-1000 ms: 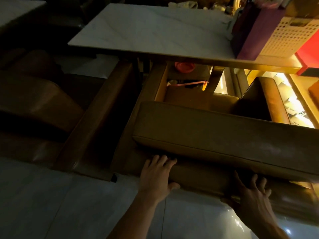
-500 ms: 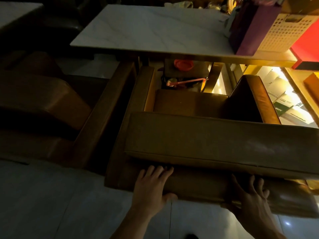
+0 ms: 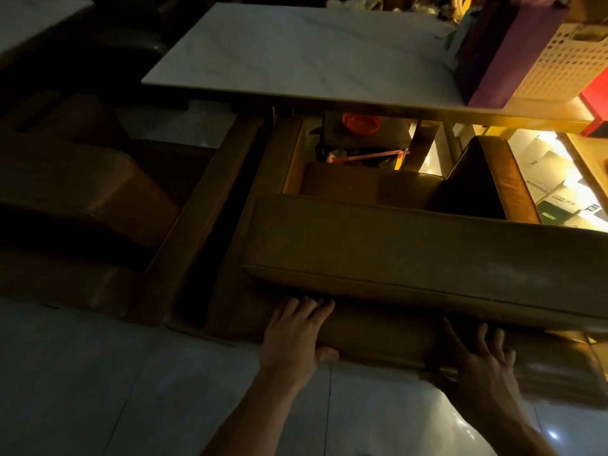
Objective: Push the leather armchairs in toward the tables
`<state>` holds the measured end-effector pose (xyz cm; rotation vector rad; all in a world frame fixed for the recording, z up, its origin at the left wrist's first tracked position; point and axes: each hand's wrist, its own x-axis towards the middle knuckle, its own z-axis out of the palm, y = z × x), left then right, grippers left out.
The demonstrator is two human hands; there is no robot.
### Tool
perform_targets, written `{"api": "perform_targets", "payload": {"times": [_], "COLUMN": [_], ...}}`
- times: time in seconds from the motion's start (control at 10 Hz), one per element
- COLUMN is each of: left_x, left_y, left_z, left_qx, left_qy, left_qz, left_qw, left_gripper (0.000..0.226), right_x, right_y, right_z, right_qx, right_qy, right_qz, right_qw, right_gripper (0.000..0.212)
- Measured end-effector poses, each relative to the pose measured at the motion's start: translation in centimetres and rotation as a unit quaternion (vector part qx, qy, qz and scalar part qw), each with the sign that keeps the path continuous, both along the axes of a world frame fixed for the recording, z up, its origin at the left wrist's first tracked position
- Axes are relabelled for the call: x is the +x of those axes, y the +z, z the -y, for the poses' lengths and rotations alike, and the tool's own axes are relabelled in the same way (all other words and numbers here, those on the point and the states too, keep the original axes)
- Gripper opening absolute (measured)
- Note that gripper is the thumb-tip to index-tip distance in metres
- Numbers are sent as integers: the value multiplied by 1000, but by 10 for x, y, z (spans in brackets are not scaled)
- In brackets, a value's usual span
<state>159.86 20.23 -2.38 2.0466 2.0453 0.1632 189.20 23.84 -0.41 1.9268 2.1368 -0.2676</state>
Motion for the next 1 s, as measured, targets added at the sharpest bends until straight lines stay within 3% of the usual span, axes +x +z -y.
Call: {"api": "perform_targets", "payload": {"times": [0.7,0.9,1.0], "left_x": [4,4,-4], "left_y": [4,20,40], "left_z": [-2,-4,-1], "left_qx": [-31,-91,-163], "left_qy": [10,8,7], "left_qz": [23,30,77], "left_qw": [999,995,984], "left_gripper": [86,85,78], "right_x": [-3,-1,-4], "right_y": [4,15,33], "right_z": [-1,2,3], "right_qx": [-24,-87,-98], "right_qy": [11,-9,7], "right_qz": [80,24,-23], "right_qw": [996,996,995], "right_gripper": [106,108,101]}}
